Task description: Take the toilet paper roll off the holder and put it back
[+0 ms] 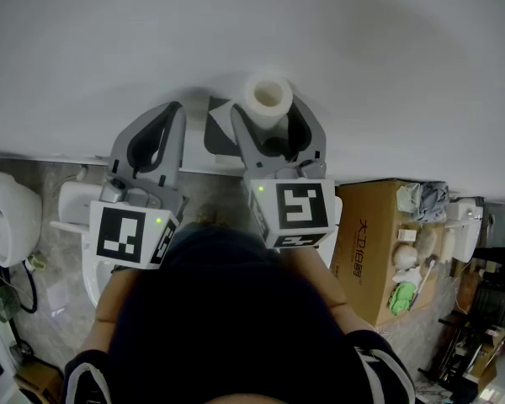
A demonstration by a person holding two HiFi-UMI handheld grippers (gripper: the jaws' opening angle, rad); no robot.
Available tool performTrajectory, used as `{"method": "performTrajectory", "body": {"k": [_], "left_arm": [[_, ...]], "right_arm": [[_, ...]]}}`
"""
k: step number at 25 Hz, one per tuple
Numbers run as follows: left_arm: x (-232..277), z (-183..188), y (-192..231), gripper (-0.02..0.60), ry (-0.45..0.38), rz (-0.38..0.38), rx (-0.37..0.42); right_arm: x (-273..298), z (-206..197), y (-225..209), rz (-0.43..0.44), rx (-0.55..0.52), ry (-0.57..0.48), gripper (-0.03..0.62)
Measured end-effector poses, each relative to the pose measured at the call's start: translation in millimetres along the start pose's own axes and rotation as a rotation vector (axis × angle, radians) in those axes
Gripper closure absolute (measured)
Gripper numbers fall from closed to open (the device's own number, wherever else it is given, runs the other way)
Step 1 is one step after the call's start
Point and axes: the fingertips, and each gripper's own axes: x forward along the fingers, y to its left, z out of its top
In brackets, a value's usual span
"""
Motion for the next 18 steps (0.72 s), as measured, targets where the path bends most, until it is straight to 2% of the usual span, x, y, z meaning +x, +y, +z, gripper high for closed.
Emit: {"method": "performTrajectory", "body": {"k": [12, 18], "left_arm": [[5.9, 5.1, -15.6, 0.581, -0.006, -0.036, 0.01], [10.2, 5.8, -12.5, 0.581, -0.011, -0.056, 0.012]], "right_arm": [[-22.1, 27.4, -3.8, 0.015, -0.006, -0.076, 0.289], [-26.6, 41.9, -6.3, -0.01, -0.024, -0.111, 0.289]]}}
